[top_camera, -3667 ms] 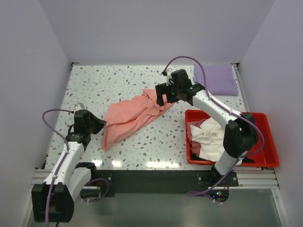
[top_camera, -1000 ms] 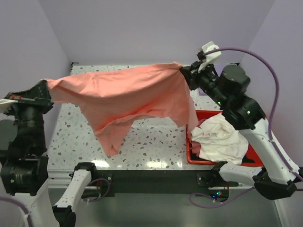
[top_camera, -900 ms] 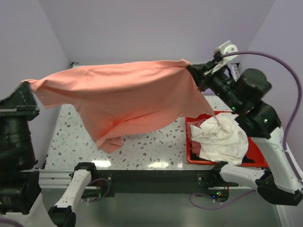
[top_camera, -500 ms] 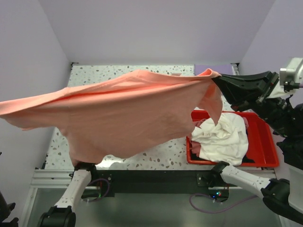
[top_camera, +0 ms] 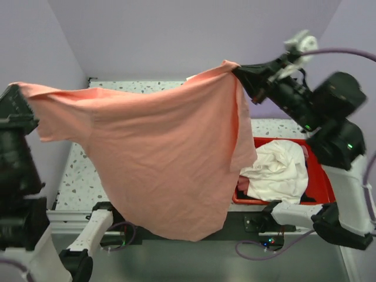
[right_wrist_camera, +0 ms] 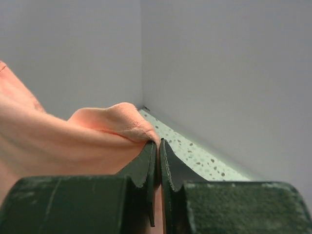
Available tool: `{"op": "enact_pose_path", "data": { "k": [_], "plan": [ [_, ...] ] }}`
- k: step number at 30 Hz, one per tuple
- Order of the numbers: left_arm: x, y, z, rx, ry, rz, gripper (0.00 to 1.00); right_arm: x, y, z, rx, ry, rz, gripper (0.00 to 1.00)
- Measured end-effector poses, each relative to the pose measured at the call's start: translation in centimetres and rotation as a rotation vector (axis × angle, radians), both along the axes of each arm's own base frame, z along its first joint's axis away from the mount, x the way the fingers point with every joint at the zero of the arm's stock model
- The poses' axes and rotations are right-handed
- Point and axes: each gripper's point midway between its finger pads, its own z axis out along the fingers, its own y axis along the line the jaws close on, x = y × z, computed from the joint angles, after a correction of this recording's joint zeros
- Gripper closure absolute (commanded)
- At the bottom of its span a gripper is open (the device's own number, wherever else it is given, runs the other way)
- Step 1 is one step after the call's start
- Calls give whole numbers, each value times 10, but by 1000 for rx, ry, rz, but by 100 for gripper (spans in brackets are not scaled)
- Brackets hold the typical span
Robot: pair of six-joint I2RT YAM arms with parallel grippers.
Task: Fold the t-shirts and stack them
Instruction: Flatten the tshirt out
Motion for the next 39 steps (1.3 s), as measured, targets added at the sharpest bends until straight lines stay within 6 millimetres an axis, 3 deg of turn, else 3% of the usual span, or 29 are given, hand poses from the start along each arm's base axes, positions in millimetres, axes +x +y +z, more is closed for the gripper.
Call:
{"op": "enact_pose_path", "data": {
  "k": [4, 7, 8, 9, 10, 11, 12, 13, 15, 16, 18, 20, 22, 24, 28, 30, 32, 35, 39],
  "plan": [
    [116, 17, -69, -44, 267, 98, 100, 98, 39, -64, -120, 144, -114, 95],
    [215, 28, -147, -61, 497, 172, 100, 192, 62, -137, -196, 285, -158, 89],
    [249, 30, -182, -54, 591, 186, 90, 227, 67, -174, -226, 347, -169, 84],
    [280, 32, -218, -48, 685, 196, 77, 253, 69, -205, -249, 400, -177, 57],
    [303, 34, -250, -45, 767, 200, 61, 281, 73, -244, -275, 459, -178, 42],
    [328, 38, -292, -44, 882, 213, 25, 308, 74, -291, -316, 525, -179, 26],
    [349, 41, -331, -48, 982, 222, 9, 329, 76, -334, -347, 586, -175, 5],
    [364, 44, -368, -59, 1065, 227, 0, 344, 76, -364, -376, 625, -179, 1],
    [371, 48, -437, -75, 1231, 234, 0, 366, 74, -438, -438, 728, -184, 1],
    [366, 49, -462, -78, 1310, 233, 0, 366, 72, -468, -466, 780, -184, 1],
    [353, 47, -488, -83, 1393, 220, 0, 353, 68, -510, -518, 874, -177, 1],
    [340, 45, -485, -89, 1387, 203, 0, 335, 64, -523, -545, 919, -169, 1],
    [323, 40, -469, -98, 1349, 175, 0, 312, 59, -518, -556, 937, -164, 1],
    [311, 34, -445, -108, 1269, 140, 0, 295, 55, -495, -540, 925, -163, 1],
    [290, 16, -408, -124, 1121, 33, 0, 276, 57, -416, -424, 809, -150, 1],
    [283, 8, -412, -130, 1110, -9, 0, 264, 59, -386, -371, 754, -134, 1],
    [269, -4, -431, -138, 1133, -74, 0, 251, 59, -374, -342, 736, -123, 1],
    [246, -25, -467, -141, 1205, -151, 0, 236, 62, -390, -343, 772, -115, 1],
    [219, -66, -503, -115, 1294, -262, 0, 201, 65, -453, -398, 913, -120, 1]
  ]
}}
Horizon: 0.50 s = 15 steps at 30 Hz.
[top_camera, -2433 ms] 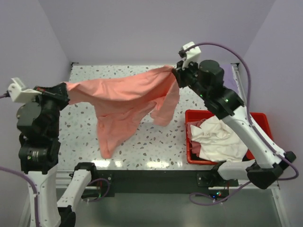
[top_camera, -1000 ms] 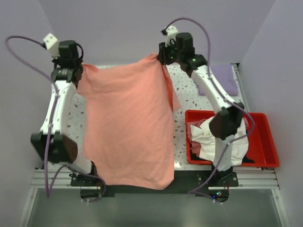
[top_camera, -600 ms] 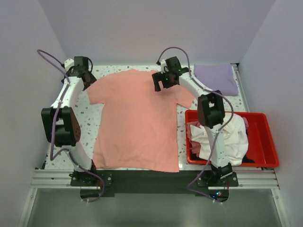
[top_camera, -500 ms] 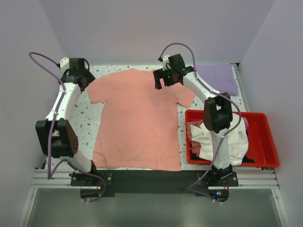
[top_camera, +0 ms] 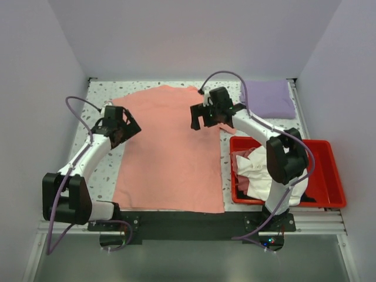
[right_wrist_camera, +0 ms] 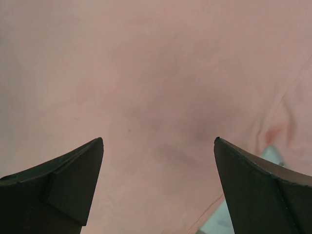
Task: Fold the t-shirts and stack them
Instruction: Flatten the tshirt out
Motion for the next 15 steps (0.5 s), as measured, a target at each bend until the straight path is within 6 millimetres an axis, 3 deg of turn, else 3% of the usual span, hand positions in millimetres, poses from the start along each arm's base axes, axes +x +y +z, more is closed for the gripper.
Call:
{"op": "enact_pose_path", "data": {
  "k": [3, 5, 9, 15],
  "plan": [
    [-11, -24, -13, -18, 25, -74, 0, -35, 0, -43, -53, 98, -1, 1],
    [-16, -27, -22, -23, 39, -82, 0, -56, 2, -59, -85, 137, 3, 1],
    [-27, -28, -40, -39, 66, -74, 0, -81, 7, -65, -103, 147, 6, 1],
    [-53, -37, -78, -96, 135, -99, 0, -83, -1, -66, -102, 130, -49, 1]
  ]
}}
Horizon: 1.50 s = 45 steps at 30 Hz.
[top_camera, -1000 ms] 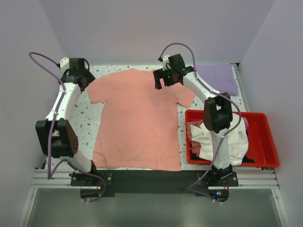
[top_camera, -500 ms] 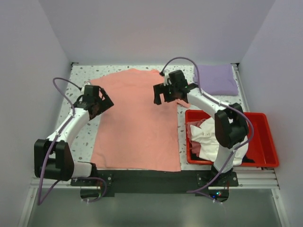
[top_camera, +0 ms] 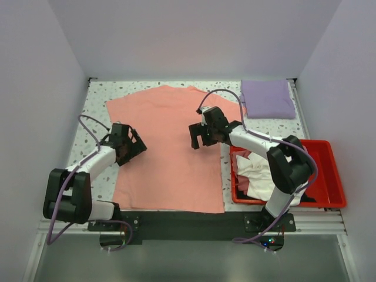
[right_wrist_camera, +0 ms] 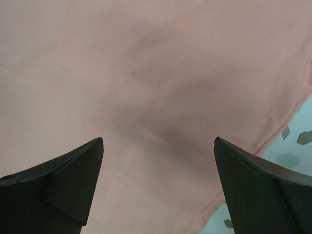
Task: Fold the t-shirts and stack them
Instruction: Flatten the tshirt out
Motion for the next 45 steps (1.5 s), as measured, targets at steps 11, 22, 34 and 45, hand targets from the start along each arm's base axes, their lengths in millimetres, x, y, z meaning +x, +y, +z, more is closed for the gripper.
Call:
{"op": "enact_pose_path", "data": {
  "k": [11, 22, 34, 45],
  "plan": [
    [22, 0, -13, 18, 30, 15, 0, -15, -6, -21, -30, 39, -9, 1],
    [107, 36, -15, 95, 33, 106, 0, -41, 27, -43, -23, 67, 57, 1],
    [195, 78, -16, 190, 33, 150, 0, -152, 178, -38, 72, 68, 450, 1],
    [209, 78, -10, 163, 7, 101, 0, -188, 248, -26, 134, 114, 612, 1]
  ]
}}
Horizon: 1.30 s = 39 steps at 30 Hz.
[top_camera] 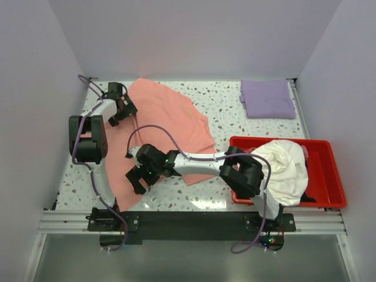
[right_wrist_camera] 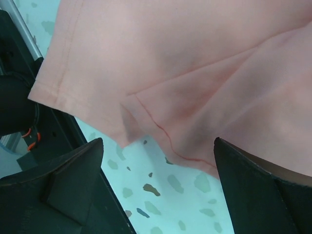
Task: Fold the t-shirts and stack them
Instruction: Flatten the tshirt out
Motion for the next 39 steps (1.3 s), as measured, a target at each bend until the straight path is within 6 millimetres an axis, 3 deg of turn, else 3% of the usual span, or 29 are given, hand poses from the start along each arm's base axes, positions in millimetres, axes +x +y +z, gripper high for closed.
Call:
{"op": "enact_pose_path", "data": {
  "k": [4, 7, 11, 14, 17, 20, 24, 29, 34, 39],
  "plan": [
    [-39, -1, 18, -14, 26, 4, 0, 15, -13, 20, -21, -63, -32, 1],
    [-56, -1, 59, -14, -46, 18, 0, 39, -24, 53, 12, -121, -82, 1],
    [-83, 1, 112, -10, -181, 51, 0, 100, -47, 103, 82, -190, -199, 1],
    [-112, 0, 111, -19, -203, 68, 0, 159, -64, 123, 97, -241, -299, 1],
    [-147, -1, 77, -28, -135, 83, 0, 225, -78, 130, 87, -301, -387, 1],
    [-181, 1, 37, -24, -29, 112, 0, 279, -82, 118, 68, -341, -436, 1],
    [-201, 9, 16, -16, 28, 149, 0, 334, -84, 68, 13, -350, -455, 1],
    [-205, 22, 10, -4, 35, 194, 0, 357, -105, -9, -84, -303, -469, 1],
    [-205, 32, -11, 2, 90, 237, 0, 371, -116, -8, -48, -280, -498, 1],
    [-169, 42, -12, 26, 104, 252, 0, 374, -137, -8, -47, -259, -536, 1]
  ]
}}
